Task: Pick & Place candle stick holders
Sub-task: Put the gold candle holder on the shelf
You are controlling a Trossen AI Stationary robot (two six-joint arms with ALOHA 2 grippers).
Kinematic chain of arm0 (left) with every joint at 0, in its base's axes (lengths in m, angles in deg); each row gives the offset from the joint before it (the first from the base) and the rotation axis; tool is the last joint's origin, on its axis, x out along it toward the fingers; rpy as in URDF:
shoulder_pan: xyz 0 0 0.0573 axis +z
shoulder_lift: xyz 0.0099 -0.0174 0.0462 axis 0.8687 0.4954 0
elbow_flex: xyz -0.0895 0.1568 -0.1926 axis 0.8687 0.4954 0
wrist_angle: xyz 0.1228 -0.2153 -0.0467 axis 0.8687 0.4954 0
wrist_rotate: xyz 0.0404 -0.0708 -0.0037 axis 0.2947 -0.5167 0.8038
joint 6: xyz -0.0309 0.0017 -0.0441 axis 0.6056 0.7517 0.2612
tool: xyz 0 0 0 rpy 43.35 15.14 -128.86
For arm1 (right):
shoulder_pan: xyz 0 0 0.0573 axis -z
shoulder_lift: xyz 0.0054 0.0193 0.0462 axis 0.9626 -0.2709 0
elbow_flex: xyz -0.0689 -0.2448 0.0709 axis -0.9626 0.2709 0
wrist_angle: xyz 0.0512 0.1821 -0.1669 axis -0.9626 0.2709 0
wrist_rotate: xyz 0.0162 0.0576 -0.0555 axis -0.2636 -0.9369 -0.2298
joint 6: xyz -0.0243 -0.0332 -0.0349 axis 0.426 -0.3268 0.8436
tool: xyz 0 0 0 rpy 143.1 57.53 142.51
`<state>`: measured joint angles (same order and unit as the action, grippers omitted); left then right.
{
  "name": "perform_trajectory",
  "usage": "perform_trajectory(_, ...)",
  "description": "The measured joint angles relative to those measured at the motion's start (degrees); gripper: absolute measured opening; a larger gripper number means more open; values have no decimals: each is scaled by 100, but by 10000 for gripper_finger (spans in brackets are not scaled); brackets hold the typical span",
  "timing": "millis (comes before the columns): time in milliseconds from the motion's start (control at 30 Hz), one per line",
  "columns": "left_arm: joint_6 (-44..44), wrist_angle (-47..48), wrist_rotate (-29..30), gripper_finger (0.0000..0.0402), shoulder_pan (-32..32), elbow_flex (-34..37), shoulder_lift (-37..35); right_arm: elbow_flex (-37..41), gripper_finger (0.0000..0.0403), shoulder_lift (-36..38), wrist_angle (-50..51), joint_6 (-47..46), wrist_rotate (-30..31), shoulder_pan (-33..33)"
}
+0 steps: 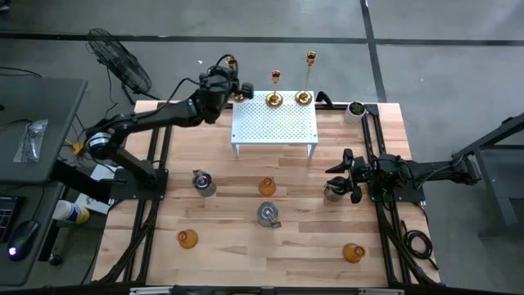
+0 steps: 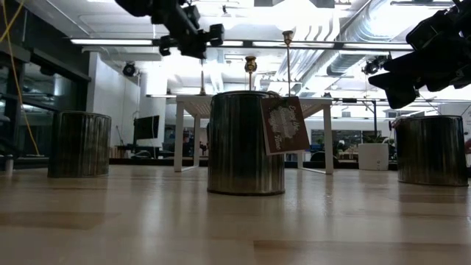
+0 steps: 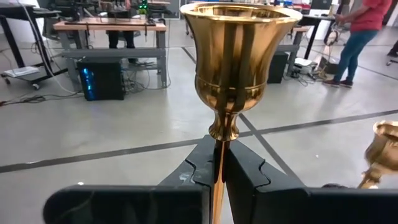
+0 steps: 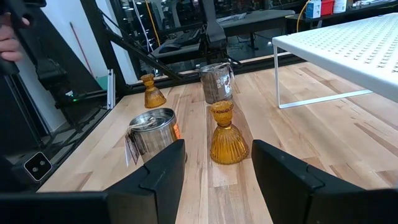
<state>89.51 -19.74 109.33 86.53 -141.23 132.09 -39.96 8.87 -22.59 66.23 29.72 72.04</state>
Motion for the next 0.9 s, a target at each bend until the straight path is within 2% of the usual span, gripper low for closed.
perform_trajectory(367,115,-24,-203,15,-166,-331,507,2,179,0,0,2,0,0)
perform_trajectory(900,130,186,159,15,-186,-331,576,1,179,0,-31,1,3,-1)
